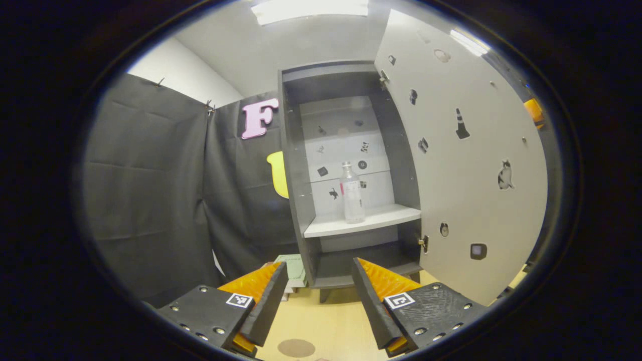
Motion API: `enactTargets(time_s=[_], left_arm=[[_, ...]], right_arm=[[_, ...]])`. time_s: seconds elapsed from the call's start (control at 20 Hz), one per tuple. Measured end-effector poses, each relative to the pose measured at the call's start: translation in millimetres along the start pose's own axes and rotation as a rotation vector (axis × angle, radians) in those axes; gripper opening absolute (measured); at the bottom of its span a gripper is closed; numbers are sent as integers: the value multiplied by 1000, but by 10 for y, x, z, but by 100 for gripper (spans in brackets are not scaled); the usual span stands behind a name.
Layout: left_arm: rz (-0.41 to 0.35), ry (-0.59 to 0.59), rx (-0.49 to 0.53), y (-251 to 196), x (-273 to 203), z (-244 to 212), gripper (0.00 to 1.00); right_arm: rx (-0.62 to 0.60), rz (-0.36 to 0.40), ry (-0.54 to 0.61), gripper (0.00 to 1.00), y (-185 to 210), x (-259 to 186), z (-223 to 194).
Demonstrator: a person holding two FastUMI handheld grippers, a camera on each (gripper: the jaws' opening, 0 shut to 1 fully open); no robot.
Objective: Open the cabinet door with the right hand, grasp the bottle in the cabinet with the left hand and place it on the coaster, then close the cabinet door with the right hand.
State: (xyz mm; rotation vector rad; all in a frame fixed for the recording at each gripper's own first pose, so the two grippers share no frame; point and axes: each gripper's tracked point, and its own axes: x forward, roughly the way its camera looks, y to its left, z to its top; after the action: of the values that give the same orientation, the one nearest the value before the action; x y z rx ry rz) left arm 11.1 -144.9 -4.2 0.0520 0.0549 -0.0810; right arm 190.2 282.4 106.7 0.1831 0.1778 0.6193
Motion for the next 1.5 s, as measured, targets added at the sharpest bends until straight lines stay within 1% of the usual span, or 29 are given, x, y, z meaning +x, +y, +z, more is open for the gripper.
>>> enactTargets(time_s=[0.05,0.15,0.2,0.3,0.35,0.4,0.45,0.5,0.55,0.6,0.65,0.7,0.8,0.9,1.0,1.15,1.25,1.3,1.35,1.5], left_arm=[[10,0,-1,-27,-26,18,80],[27,-10,2,-90,-44,111,82],[33,-17,7,-131,-41,166,82],[28,-34,0,-269,-18,320,77],[21,-45,-15,-338,24,393,77],[14,-52,-34,-391,62,467,77],[0,-53,-55,-437,119,517,80],[-15,-52,-76,-487,186,572,77],[-24,-53,-93,-493,235,624,77],[-33,-55,-104,-498,297,694,80],[-38,-61,-109,-486,375,756,80],[-41,-69,-108,-461,468,836,77],[-57,-87,-102,-431,742,966,77],[-78,-94,-103,-424,1015,1060,77],[-101,-93,-117,-435,1301,1102,77],[-151,-85,-125,-516,1767,1106,80],[-192,-73,-122,-617,2022,1047,82],[-210,-61,-122,-667,2145,1000,82],[-226,-49,-125,-719,2252,941,77],[-265,-17,-154,-821,2488,792,80]], right_arm=[[0,10,-4,22,-48,-33,1],[-12,4,-10,30,-173,-148,-47],[-31,-25,-8,38,-273,-224,-87],[-70,-89,-3,60,-566,-352,-158],[-85,-120,-2,61,-708,-373,-205],[-99,-155,0,75,-846,-423,-240],[-112,-199,4,84,-977,-452,-292],[-124,-231,10,100,-1074,-479,-323],[-135,-257,17,100,-1157,-480,-353],[-143,-280,23,100,-1244,-493,-377],[-146,-302,28,99,-1322,-498,-410],[-144,-326,32,100,-1385,-507,-442],[-127,-383,42,100,-1529,-527,-513],[-123,-455,54,100,-1687,-544,-547],[-132,-510,62,100,-1748,-588,-582],[-137,-591,74,100,-1863,-620,-627],[-133,-624,83,100,-1860,-596,-677],[-133,-640,89,97,-1867,-596,-707],[-135,-659,100,97,-1888,-591,-749],[-142,-710,123,97,-1889,-550,-824]])
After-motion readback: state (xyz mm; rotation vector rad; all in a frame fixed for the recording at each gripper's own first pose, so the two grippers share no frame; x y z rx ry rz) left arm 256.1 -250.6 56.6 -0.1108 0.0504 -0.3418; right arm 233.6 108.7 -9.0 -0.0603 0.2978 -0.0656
